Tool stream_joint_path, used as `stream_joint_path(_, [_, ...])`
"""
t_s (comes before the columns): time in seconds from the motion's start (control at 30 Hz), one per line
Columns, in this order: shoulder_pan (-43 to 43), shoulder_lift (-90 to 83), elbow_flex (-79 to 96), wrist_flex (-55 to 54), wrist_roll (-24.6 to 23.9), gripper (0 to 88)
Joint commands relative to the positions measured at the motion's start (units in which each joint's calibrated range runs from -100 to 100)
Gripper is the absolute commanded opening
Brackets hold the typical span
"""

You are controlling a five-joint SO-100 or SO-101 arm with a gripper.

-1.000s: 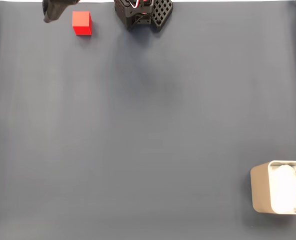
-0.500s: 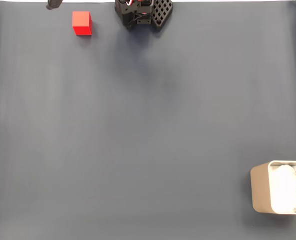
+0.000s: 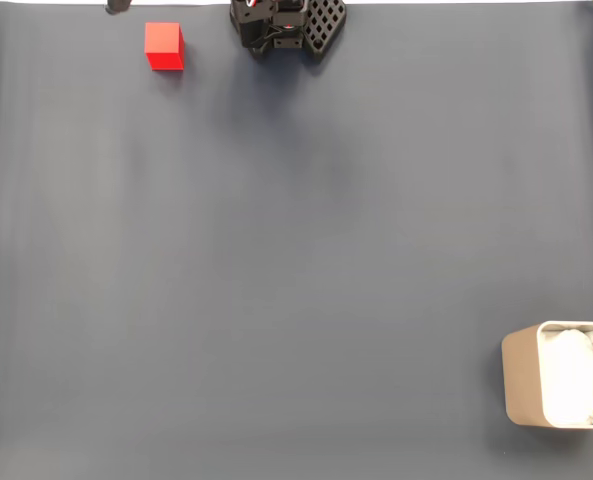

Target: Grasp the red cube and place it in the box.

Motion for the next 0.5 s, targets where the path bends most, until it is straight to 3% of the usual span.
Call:
stream_joint_path(0.0, [1.7,-1.0,1.2,-1.6,1.4,11.5])
stream_joint_path(0.23, [4.1,-1.6,5.8,-1.6,4.1,22.3])
stream_joint_path(0.47, [4.7,-0.6,8.0,-0.6,4.2,27.3])
